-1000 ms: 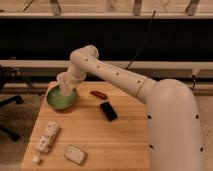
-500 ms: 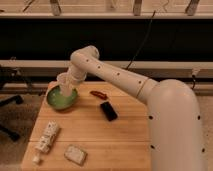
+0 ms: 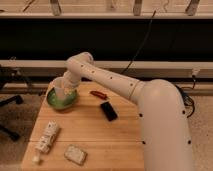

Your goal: Place the ceramic cup in the ceramic bowl

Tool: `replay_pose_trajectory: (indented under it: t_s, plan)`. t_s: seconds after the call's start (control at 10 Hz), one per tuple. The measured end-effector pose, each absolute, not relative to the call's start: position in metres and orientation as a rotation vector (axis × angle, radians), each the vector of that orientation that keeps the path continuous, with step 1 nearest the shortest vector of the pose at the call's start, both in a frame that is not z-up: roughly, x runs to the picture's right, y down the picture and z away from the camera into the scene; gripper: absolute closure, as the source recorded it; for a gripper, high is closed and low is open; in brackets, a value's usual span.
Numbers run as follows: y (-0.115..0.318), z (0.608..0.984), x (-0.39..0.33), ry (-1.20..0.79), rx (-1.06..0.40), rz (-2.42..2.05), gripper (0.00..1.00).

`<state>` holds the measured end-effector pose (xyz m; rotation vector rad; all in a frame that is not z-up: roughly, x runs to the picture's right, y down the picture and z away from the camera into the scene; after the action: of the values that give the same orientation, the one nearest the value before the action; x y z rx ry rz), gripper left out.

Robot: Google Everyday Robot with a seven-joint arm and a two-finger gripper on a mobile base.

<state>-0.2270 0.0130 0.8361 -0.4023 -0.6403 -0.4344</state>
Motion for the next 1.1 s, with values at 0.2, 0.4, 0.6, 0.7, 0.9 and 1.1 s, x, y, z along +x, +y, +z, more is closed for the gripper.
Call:
replay_pose_trajectory:
  t_s: [0.2, 0.4, 0.6, 0.7, 0.9, 1.1]
  plan:
    - [0.015, 0.839, -0.233, -0.641, -0.402, -0.445, 1.0]
    - [0.018, 0.843, -0.236, -0.626, -0.401, -0.457, 0.95]
    - [0.021, 0.849, -0.238, -0.604, -0.401, -0.464, 0.74]
    - [0.022, 0.852, -0.24, -0.597, -0.402, -0.469, 0.64]
    - [0.025, 0.856, -0.242, -0.585, -0.405, -0.479, 0.44]
    - [0.027, 0.86, -0.245, -0.577, -0.404, -0.491, 0.26]
